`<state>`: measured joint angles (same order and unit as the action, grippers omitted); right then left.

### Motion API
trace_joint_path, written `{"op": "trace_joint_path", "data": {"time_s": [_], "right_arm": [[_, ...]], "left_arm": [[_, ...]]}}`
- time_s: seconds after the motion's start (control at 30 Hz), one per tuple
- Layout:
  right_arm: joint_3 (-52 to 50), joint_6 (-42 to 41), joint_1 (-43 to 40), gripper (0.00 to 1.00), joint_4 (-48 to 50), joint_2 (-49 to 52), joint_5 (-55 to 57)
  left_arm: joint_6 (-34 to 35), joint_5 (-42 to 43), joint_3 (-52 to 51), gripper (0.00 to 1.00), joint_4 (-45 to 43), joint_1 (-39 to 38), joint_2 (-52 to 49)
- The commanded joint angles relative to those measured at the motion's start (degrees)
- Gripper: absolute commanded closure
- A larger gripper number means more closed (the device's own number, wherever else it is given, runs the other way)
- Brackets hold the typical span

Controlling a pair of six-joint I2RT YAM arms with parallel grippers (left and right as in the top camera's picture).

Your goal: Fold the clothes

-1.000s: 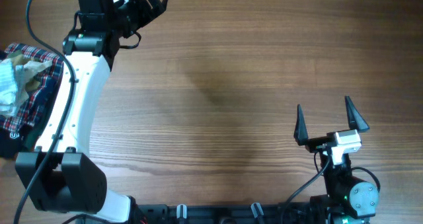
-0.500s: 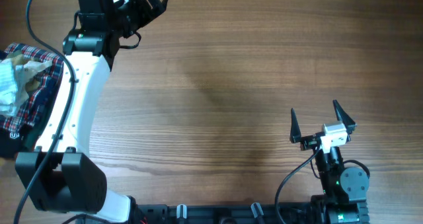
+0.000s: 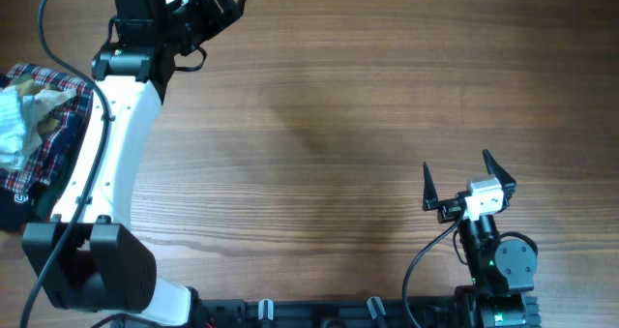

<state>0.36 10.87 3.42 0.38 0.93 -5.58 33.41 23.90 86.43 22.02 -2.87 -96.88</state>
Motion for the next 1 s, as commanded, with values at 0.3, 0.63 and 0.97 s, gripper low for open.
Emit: {"op": "trace_joint_path", "data": {"time_s": [0.3, 0.63, 0.97], "right_arm": [[-0.1, 1.0, -0.4, 0.0, 0.0, -0.3, -0.9], [-0.1, 1.0, -0.4, 0.0, 0.0, -0.3, -0.9], [-0.1, 1.0, -0.4, 0.0, 0.0, -0.3, -0.9]], "left_arm": [[0.5, 0.3, 0.5, 0.0, 2.5, -0.5, 2.3], [-9.2, -9.5, -23.6, 0.0, 5.5, -2.5, 25.7], [-9.2, -19.4, -71.0, 0.0, -29.1, -2.5, 52.8]]}}
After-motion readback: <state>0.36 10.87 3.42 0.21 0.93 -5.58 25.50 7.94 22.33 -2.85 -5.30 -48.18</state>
